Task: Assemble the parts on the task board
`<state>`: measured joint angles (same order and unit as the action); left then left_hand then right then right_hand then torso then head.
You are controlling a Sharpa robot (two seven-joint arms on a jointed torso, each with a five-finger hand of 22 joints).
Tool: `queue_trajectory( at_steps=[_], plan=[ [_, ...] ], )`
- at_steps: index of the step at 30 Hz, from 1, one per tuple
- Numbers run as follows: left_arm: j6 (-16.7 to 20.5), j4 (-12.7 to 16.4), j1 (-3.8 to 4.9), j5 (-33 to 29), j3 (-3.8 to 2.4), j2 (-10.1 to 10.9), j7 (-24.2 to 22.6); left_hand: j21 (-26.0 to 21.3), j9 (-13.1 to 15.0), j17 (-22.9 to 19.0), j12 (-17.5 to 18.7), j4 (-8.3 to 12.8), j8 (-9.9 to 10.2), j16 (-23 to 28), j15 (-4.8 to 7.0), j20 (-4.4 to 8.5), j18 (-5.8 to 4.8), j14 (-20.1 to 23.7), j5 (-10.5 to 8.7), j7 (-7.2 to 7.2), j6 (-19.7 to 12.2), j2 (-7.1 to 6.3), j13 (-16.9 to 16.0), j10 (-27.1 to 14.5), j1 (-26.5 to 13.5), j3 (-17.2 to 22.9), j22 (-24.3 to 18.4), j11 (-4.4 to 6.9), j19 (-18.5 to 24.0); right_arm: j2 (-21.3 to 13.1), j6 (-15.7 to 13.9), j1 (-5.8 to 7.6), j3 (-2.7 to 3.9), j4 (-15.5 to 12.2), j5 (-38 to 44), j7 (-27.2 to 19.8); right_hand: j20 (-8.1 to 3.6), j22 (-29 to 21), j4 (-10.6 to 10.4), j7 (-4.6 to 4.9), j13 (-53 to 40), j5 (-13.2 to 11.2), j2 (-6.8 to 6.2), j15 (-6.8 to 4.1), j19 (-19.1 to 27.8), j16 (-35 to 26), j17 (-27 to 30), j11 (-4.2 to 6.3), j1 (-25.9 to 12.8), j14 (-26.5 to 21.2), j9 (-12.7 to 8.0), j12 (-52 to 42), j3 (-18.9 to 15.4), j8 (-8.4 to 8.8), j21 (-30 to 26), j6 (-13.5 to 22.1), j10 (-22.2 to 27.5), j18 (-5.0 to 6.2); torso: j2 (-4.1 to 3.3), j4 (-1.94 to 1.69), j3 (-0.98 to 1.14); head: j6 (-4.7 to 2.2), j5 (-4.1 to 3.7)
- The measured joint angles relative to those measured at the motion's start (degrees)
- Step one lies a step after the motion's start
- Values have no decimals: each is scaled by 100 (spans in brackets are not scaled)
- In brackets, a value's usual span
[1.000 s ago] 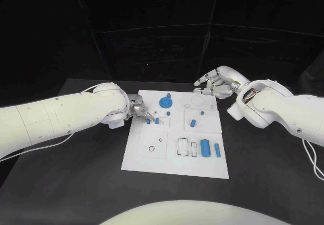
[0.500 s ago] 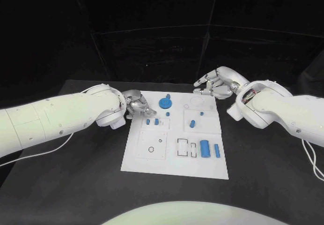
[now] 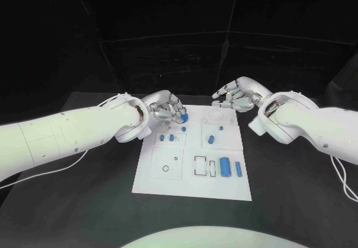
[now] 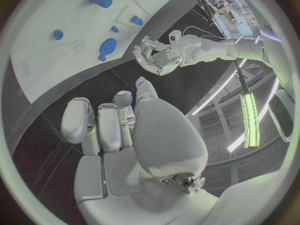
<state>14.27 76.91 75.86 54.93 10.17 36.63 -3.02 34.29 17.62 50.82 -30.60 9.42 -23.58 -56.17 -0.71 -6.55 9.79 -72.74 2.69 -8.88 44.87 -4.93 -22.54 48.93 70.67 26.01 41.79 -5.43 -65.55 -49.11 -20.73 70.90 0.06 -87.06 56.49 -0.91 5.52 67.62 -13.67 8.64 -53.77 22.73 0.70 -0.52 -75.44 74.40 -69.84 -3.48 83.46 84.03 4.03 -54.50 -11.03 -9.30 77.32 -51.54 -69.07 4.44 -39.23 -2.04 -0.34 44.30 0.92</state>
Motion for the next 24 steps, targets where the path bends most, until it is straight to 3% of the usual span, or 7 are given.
queue_trajectory(
  at_steps=[6, 11, 17, 18, 24],
  plan=[
    [-23, -325, 2, 868, 99, -365, -133, 249, -330, 1058, 408, -27, 303, -1169, 35, 47, -1, -786, 0, 50, 259, -90, 481, 63, -20, -27, 80, 22, -494, 25, 1, 0, 0, 5, 0, -2, 0, 0, 0, 0, 0, 0, 0, 0, 0, 0, 0, 0, 0, 0, 0, 0, 0, 0, 0, 0, 0, 0, -13, 19, 0, -37, -23],
    [-187, -654, 0, 1538, 159, -602, -82, 1000, -531, 1635, 601, -83, 495, -1761, 59, 75, 0, -1095, 0, 82, 434, -122, 770, 149, 1, -114, 689, 43, -964, 37, 1, 0, -1, 6, 0, -2, 0, 1, 0, 0, -1, 0, 0, 0, 0, 0, 0, 0, 0, 0, 0, 0, 0, 0, 0, 0, 0, 0, -19, 23, -1, -51, -32],
    [-420, -874, -1, 2010, 208, -785, 34, 1355, -665, 1772, 691, -120, 596, -1906, 69, 100, -1, -1103, 0, 114, 561, -149, 958, 258, 27, -152, 989, 52, -1139, 55, 1, 0, -1, 6, 0, -2, 0, 1, 0, 0, -1, 0, 0, 0, 0, 0, 0, 0, 0, 0, 0, 0, 0, 0, 0, 0, 0, 0, -21, 23, -3, -40, -44],
    [-460, -905, -2, 2081, 211, -817, 60, 1397, -683, 1775, 709, -134, 623, -1934, 69, 119, -60, -1103, 0, 109, 584, -149, 985, 258, 27, -166, 1022, 52, -1159, 58, 1, 0, -1, 6, 0, -2, 0, 1, 0, 0, -1, 0, 0, 0, 0, 0, 0, 0, 0, 0, 0, 0, 0, 0, 0, 0, 0, 0, -21, 23, -3, -39, -46],
    [-612, -1038, -3, 2307, 218, -914, 172, 1497, -729, 1784, 738, -135, 647, -1938, 69, 110, -63, -1103, 0, 121, 654, -149, 1057, 299, 27, -167, 1122, 52, -1214, 69, 2, 0, -1, 8, 0, -4, 0, 1, 0, 0, -1, 0, 0, 0, 0, 0, 0, 0, 0, 0, 0, 0, 0, 0, 0, 0, 0, 0, -18, 20, -5, -31, -54]
  ],
)
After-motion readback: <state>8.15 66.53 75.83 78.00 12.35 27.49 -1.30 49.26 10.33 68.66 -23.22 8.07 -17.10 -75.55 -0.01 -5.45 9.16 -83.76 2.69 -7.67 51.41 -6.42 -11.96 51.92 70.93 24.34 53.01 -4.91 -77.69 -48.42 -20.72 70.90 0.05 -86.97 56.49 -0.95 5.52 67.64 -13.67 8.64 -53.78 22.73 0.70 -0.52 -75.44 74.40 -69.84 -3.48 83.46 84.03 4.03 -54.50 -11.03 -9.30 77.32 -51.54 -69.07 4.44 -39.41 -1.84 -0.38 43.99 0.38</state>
